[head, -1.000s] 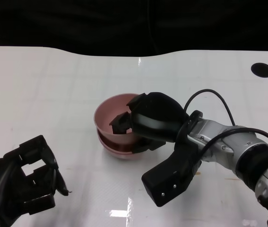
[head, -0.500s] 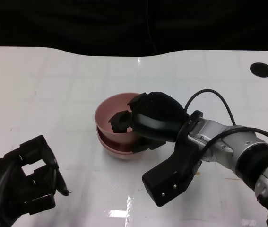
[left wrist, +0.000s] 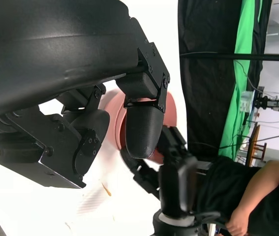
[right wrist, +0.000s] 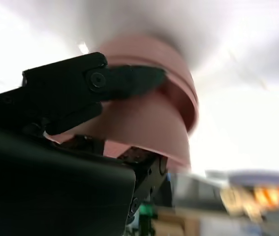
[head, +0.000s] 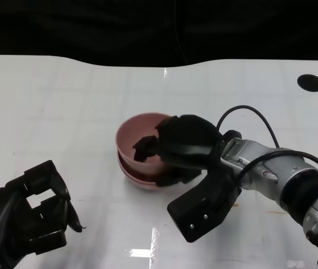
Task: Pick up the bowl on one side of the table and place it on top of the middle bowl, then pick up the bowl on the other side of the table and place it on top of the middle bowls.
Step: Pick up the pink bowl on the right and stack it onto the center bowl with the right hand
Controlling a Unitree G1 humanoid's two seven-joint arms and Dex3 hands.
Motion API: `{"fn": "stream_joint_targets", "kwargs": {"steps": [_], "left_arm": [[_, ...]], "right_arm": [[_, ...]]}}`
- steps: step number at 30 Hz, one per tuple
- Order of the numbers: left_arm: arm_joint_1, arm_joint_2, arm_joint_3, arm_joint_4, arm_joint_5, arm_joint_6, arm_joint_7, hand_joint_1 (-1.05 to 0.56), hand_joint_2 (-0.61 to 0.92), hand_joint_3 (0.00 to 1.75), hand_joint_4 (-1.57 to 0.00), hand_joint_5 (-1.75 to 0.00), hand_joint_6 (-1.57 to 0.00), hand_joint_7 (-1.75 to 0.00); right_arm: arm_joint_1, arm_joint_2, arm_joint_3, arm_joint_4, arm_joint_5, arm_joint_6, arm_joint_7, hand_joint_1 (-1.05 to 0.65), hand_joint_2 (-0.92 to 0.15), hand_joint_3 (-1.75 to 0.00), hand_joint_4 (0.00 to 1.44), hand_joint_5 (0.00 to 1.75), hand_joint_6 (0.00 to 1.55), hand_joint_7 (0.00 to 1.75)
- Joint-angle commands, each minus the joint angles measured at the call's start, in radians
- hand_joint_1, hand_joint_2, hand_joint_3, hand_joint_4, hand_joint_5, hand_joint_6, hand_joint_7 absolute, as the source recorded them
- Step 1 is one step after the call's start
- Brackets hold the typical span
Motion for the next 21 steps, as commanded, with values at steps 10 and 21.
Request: {"fn": "stream_joint_targets", "kwargs": {"steps": [10,21], "left_arm": [[0.004,0.009,0.007,0.004,0.004,-0.011,-0.009,0.31,0.82,1.37,-0.89,-1.75,-0.7,-1.75],[0.005,0.013,0.009,-0.004,0.004,-0.006,-0.008,0.32,0.82,1.38,-0.89,-1.75,-0.7,-1.75]], "right_arm": [[0.039,-0.023,0.012,-0.075,-0.005,0.064,0.053,-1.05,-0.92,-0.75,0.0,0.0,0.0,0.0],[0.038,-0.03,0.014,-0.108,-0.007,0.079,0.072,-1.05,-0.92,-0.72,0.0,0.0,0.0,0.0]]}}
